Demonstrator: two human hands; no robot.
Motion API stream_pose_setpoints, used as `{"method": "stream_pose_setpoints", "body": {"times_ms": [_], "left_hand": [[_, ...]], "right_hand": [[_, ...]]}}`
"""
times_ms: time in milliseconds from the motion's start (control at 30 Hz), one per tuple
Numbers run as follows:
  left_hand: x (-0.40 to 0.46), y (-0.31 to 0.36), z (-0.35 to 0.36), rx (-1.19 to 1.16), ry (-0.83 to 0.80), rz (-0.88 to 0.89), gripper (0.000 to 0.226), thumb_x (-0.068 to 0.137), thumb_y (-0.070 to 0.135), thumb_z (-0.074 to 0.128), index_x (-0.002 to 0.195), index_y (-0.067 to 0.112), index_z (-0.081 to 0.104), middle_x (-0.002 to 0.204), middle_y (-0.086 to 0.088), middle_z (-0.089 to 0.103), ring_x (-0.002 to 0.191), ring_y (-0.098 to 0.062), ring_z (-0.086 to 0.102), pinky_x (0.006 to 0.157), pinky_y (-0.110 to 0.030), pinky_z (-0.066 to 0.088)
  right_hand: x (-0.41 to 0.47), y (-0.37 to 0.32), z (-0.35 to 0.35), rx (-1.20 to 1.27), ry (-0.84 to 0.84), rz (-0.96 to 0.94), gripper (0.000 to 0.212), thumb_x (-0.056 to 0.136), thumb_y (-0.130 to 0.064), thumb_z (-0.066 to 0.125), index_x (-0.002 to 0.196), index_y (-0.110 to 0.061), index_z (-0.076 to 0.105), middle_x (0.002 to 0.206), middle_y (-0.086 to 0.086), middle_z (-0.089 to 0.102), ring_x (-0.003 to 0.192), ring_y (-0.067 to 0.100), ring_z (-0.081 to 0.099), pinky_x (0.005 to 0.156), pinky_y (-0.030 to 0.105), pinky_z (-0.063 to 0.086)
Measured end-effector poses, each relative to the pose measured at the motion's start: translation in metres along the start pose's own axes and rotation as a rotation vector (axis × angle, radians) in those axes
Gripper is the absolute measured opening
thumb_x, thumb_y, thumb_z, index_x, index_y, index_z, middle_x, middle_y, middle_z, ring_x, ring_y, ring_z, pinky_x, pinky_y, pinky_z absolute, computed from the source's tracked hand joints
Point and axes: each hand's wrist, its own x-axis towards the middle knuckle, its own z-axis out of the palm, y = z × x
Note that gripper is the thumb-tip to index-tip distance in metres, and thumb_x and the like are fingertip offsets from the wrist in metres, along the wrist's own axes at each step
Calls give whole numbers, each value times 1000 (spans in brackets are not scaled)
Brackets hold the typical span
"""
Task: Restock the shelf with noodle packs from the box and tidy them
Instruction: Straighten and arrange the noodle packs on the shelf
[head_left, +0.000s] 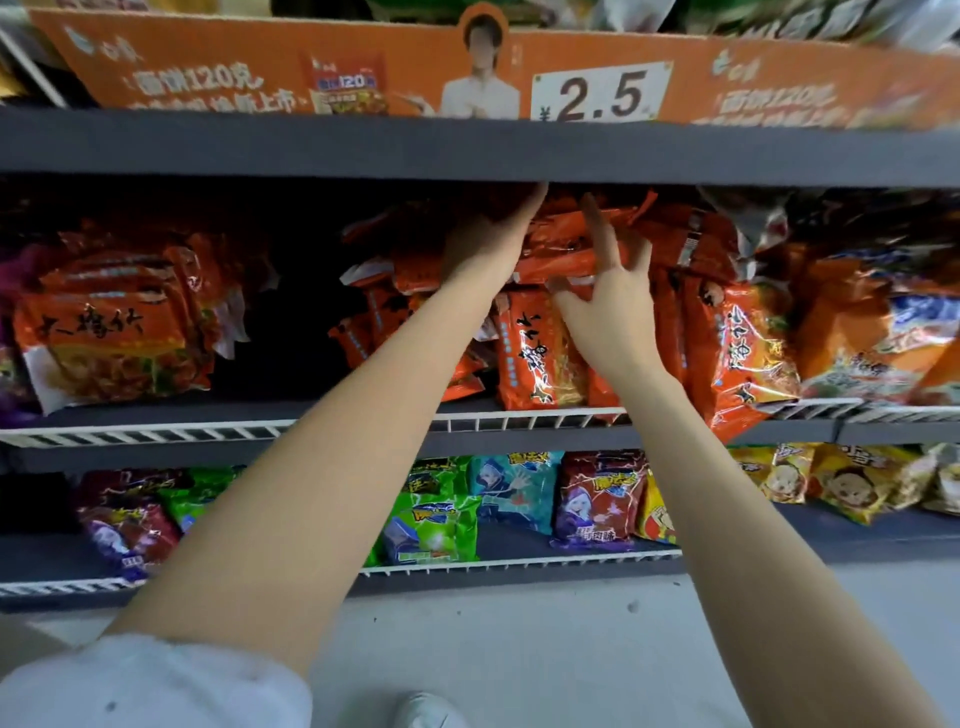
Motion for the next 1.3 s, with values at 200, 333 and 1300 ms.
{"method": "stream_pose_setpoints", "body": {"times_ms": [200, 333, 1300], "left_hand": [[-19, -23, -14, -170, 6, -47, 77, 80, 54, 64, 141, 17, 34, 131, 1, 49, 109, -16, 58, 97, -39, 45], [-37, -60, -61, -299, 54, 50, 78, 60, 52, 74, 128, 25, 47, 113, 9, 64, 101, -15, 65, 94, -47, 49], [-23, -187, -253, -368, 109, -83, 20, 95, 32, 52, 112, 23, 54, 108, 6, 64, 102, -19, 64, 81, -29, 55]], "right_hand": [[-8, -7, 1, 185, 30, -83, 51, 89, -23, 56, 138, -29, 43, 142, 4, 34, 116, 27, 51, 95, 25, 44], [-34, -14, 10, 317, -4, -64, 44, 95, -31, 55, 136, -32, 42, 134, -1, 40, 115, 1, 43, 94, 8, 34], [-46, -117, 180, 489, -150, 184, 59, 74, -30, 80, 121, -13, 50, 106, -4, 66, 95, 9, 61, 76, 5, 44]]}}
